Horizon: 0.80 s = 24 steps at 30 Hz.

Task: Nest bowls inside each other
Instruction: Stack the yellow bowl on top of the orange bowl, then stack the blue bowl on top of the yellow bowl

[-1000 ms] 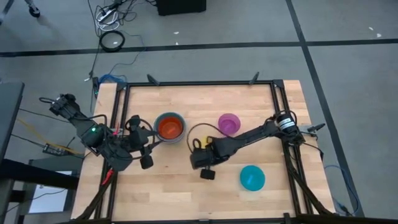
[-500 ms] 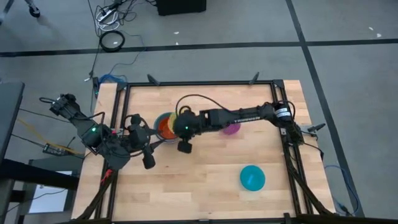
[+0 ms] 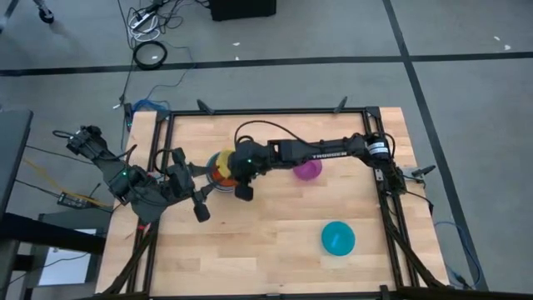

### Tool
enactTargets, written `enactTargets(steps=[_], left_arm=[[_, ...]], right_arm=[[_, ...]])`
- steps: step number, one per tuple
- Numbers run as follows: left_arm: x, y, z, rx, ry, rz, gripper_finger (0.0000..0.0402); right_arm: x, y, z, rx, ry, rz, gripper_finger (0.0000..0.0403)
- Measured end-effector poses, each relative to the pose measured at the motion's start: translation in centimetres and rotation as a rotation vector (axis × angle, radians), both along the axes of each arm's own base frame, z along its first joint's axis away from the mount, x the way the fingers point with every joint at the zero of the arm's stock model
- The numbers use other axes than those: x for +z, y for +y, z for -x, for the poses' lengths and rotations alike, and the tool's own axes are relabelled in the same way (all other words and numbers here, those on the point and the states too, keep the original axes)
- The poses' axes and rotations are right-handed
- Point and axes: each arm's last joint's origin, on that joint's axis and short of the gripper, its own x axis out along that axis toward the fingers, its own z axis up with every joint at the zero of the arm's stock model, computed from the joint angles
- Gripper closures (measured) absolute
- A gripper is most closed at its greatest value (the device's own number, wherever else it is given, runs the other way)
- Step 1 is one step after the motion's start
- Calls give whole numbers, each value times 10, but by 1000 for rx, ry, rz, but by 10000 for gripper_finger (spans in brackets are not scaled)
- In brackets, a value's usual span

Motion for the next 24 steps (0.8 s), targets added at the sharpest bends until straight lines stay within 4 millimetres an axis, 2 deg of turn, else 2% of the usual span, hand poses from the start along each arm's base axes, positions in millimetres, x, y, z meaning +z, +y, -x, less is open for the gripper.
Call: enactTargets(steps=[6,10,24], left_arm=[[0,0,0,0,1,-2,249],[0,0,0,1,1,-2,249],[0,1,0,20,-5,-8,249]], right_arm=[[2,0,-2,-19,-29,-1,342],[-3,-4,-3,-36,-39,6,320],[-3,-12,-3,-57,-42,-15,304]])
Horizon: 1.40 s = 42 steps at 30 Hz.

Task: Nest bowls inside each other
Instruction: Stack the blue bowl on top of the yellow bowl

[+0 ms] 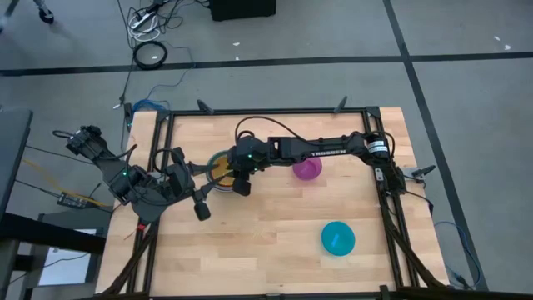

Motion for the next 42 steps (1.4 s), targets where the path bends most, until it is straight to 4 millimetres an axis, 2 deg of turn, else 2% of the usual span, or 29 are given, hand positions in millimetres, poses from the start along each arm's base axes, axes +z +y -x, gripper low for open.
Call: enactTargets(steps=[5,8,11,15,19,24,28,31,34,42], left_arm=[[0,0,0,0,0,0,249],[-1,0,0,0,6,-4,249],[-3,1,1,0,22,-9,249],[-5,0,5,-4,36,1,249],[-8,-2,8,-13,46,10,249],[-10,-4,10,-38,63,17,249],[-10,-5,11,-61,71,23,249],[-10,-7,11,-75,74,27,249],[-11,-7,11,-93,77,47,249],[-12,-8,11,-124,90,66,249]], right_arm=[[-5,5,4,0,72,5,297],[-14,16,12,9,192,-7,297],[-25,33,27,5,380,-20,299],[-30,68,53,-33,608,50,300],[-20,108,84,-85,738,105,300],[5,152,126,-209,777,59,298],[23,177,158,-380,793,-39,298],[24,194,171,-469,795,-88,297],[16,204,176,-520,791,-123,297],[-34,215,184,-615,869,-215,296]])
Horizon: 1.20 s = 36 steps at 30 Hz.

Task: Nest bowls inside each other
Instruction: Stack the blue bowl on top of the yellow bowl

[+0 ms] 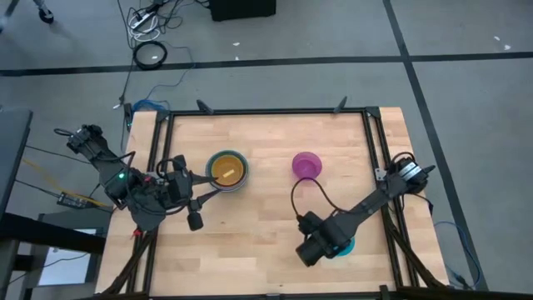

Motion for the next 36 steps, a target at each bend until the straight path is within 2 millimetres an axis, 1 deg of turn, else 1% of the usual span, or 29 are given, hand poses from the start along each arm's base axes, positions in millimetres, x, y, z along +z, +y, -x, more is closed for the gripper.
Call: enactTargets(steps=[4,12,17,20,22,24,25,28,29,32,34,36], left_arm=[[-1,0,0,2,7,-2,249],[-2,1,1,6,12,0,249],[-2,1,1,7,12,1,249],[-2,1,1,7,11,1,249],[-2,1,1,7,11,1,249],[-2,1,1,7,11,2,249],[-2,1,1,8,11,2,249],[-2,1,1,9,9,5,249],[-2,1,1,12,8,3,249],[-1,1,1,29,0,-4,249],[-1,2,1,37,-4,-8,249],[-1,2,1,51,-10,-13,249]], right_arm=[[-15,3,7,-47,30,-6,296],[-43,6,15,-64,60,-46,295],[-64,9,20,-70,41,-71,296],[-80,8,24,-68,21,-88,296],[-90,6,26,-68,15,-92,301],[-95,4,28,-55,11,-96,317],[-95,4,28,-37,10,-96,329],[-93,5,27,56,11,-91,385],[-89,5,24,84,0,-82,393],[-72,-1,11,143,-20,-46,400],[-58,-12,-1,189,-41,0,401],[-44,-26,-20,242,-109,46,402]])
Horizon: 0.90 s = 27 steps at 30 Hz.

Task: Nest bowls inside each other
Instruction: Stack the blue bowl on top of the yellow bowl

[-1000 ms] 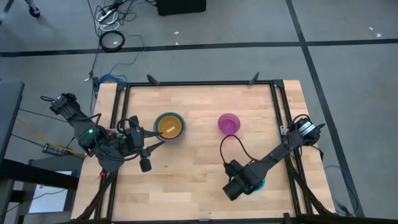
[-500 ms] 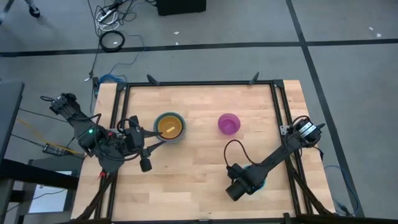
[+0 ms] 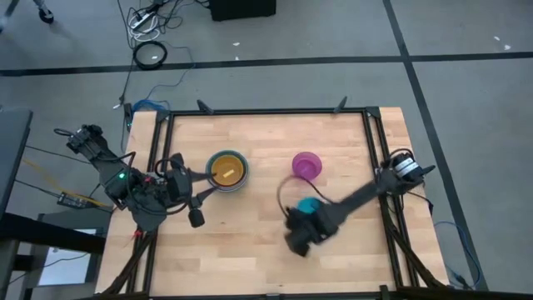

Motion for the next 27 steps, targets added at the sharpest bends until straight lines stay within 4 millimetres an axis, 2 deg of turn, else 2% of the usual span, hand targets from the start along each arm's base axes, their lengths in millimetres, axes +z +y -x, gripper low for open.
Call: enactTargets(steps=[5,8,10,13,18,23,25,27], left_arm=[[2,0,0,19,-21,2,249],[3,-1,-1,18,-36,14,249],[3,-1,-1,18,-36,14,249],[3,-1,-1,18,-37,15,249],[4,0,-1,40,-49,7,249],[4,0,-1,56,-56,0,249],[4,0,-1,56,-56,-1,249],[4,0,-1,56,-55,-1,249]], right_arm=[[31,-49,-52,124,-218,113,402],[43,-80,-83,193,-400,149,402],[50,-100,-96,220,-482,176,402],[60,-129,-110,231,-587,185,403],[78,-168,-129,276,-870,66,403],[82,-188,-133,307,-966,58,403],[79,-194,-139,330,-1006,49,403],[67,-197,-145,348,-1008,14,403]])
